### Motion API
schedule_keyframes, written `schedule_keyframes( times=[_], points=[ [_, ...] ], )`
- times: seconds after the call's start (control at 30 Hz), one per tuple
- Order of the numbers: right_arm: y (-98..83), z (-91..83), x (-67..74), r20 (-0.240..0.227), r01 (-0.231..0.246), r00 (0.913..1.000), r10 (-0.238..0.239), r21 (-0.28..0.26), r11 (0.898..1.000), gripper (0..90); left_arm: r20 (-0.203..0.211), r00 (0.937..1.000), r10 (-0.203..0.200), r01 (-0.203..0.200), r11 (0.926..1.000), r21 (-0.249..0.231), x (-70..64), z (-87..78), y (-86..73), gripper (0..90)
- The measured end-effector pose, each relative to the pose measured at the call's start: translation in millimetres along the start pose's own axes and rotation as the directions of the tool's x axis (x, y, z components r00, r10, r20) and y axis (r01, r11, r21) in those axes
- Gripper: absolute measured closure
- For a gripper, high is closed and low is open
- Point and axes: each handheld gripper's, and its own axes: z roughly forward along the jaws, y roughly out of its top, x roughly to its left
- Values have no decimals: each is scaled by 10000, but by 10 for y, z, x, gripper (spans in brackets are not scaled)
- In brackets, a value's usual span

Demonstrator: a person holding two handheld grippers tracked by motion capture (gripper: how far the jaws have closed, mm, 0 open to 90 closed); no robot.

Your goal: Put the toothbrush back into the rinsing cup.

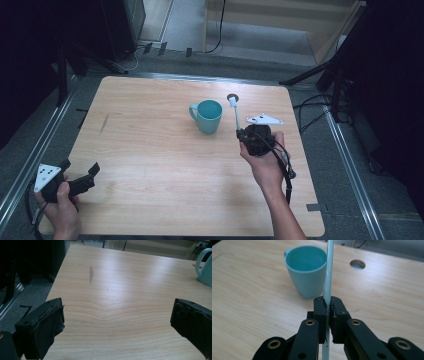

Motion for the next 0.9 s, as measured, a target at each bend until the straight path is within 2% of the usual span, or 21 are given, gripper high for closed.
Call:
schedule_keyframes(
  times=[0.1, 0.13, 0.2, 0.27, 0.3, 0.33, 0.37, 0.4, 0.47, 0.57, 0.7, 0.77, 0.8, 0.83, 0.87, 0.9],
  points=[
    [20, -10, 12, 134, -79, 9999, 86, -570, 9983, 852, -2, 10000, 13, -13, 10000, 8, -1, 0, 0, 0],
    [33, -11, 19, 272, -105, 9995, 131, -917, 9957, 852, -4, 10000, 25, -25, 10000, 12, -1, 0, 0, 0],
    [39, -8, 17, 272, -154, 9995, 183, -1060, 9942, 852, -4, 10000, 21, -21, 10000, 14, -1, -1, 0, 0],
    [52, 7, 8, 254, -237, 9993, 282, -1641, 9862, 852, -5, 10000, 12, -12, 10000, 1, -1, 0, 0, 0],
    [52, 7, 8, 254, -237, 9993, 282, -1641, 9862, 852, -5, 10000, 12, -12, 10000, 1, -1, 0, 0, 0],
    [66, -1, 3, 85, -536, 9984, 566, -2084, 9766, 852, 0, 10000, 13, -13, 10000, 13, 0, 0, 0, 0],
    [66, -1, 3, 85, -536, 9984, 566, -2084, 9766, 852, 0, 10000, 13, -13, 10000, 13, 0, 0, 0, 0],
    [74, -10, 3, 2, -718, 9973, 737, -2262, 9714, 852, 5, 10000, 8, -8, 10000, 11, 0, 0, 0, 0],
    [103, -36, 6, -284, -1050, 9945, 1010, -2863, 9524, 852, 8, 10000, 30, -30, 10000, 13, 2, 1, 1, 0],
    [151, -43, 26, -168, -853, 9962, 850, -3597, 9292, 852, -7, 10000, 22, -22, 10000, -2, 3, 1, 2, 0],
    [206, 1, 46, -275, -725, 9974, 672, -4281, 9008, 852, -7, 10000, 8, -8, 10000, -2, 2, 1, 2, 0],
    [239, 33, 57, -272, -571, 9984, 503, -4485, 8919, 852, 0, 10000, 11, -11, 10000, 2, 3, 1, 2, 0],
    [277, 75, 67, -315, -516, 9986, 417, -4718, 8802, 852, 2, 10000, 5, -5, 10000, 1, 4, 1, 2, 0],
    [277, 75, 67, -315, -516, 9986, 417, -4718, 8802, 852, 4, 10000, 2, -2, 10000, 9, 4, 1, 2, 0],
    [314, 113, 78, -536, -634, 9977, 426, -4873, 8710, 852, -6, 10000, 9, -9, 10000, 2, 4, 1, 2, 0],
    [314, 113, 78, -536, -634, 9977, 426, -4873, 8710, 852, -4, 10000, 16, -16, 10000, 6, 5, 1, 3, 0]
  ],
)
